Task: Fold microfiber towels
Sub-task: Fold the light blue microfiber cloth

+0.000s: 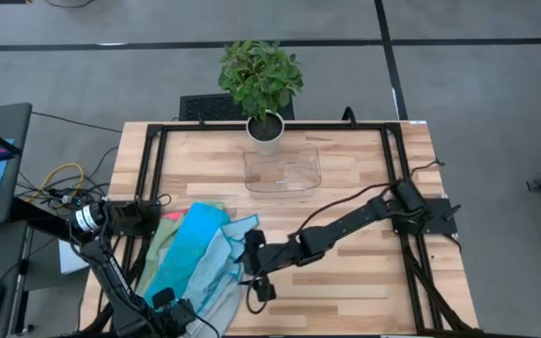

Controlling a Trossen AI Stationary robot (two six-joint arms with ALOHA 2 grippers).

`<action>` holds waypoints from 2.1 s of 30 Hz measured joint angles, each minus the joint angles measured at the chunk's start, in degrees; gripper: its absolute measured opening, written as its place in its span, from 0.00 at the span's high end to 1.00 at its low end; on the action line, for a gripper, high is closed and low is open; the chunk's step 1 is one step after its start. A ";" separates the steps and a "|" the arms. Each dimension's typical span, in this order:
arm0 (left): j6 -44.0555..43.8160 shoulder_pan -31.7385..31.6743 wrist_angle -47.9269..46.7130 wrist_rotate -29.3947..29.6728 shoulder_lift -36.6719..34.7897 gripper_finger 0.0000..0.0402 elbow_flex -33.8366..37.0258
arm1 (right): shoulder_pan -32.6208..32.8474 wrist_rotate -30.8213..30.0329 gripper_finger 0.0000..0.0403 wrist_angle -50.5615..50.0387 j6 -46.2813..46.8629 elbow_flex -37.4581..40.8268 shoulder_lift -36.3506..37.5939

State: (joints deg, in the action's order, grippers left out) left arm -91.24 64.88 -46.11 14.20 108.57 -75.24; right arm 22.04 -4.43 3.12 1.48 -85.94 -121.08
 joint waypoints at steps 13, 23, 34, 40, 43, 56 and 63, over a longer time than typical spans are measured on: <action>-0.68 0.02 -1.10 3.21 0.00 1.00 0.12 | 0.07 -2.60 0.25 -1.23 3.49 -7.01 -10.75; -0.71 0.07 -1.16 5.37 0.00 1.00 0.13 | -0.41 -4.73 0.25 -3.35 5.79 -7.29 -11.47; -0.92 0.07 -1.18 6.06 0.00 1.00 0.13 | -0.41 -6.22 0.51 -4.09 6.05 -7.29 -11.47; -0.92 0.07 -1.18 6.05 0.00 1.00 0.14 | -0.43 -6.21 0.67 -4.07 5.91 -7.27 -11.46; -0.92 0.07 -1.20 6.03 0.00 1.00 0.15 | -0.52 -6.21 0.73 -4.63 5.59 -7.27 -11.45; -3.75 0.04 -1.20 1.88 -0.02 1.00 0.14 | -0.57 -7.60 0.96 -7.78 8.10 -7.75 -6.66; -5.56 0.04 -5.01 1.82 -2.88 1.00 -2.86 | -0.27 -14.70 0.97 -16.73 9.93 -7.86 5.65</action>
State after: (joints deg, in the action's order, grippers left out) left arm -96.80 64.92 -51.12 16.02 105.69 -78.10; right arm 21.77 -19.12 -13.61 11.41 -93.80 -115.44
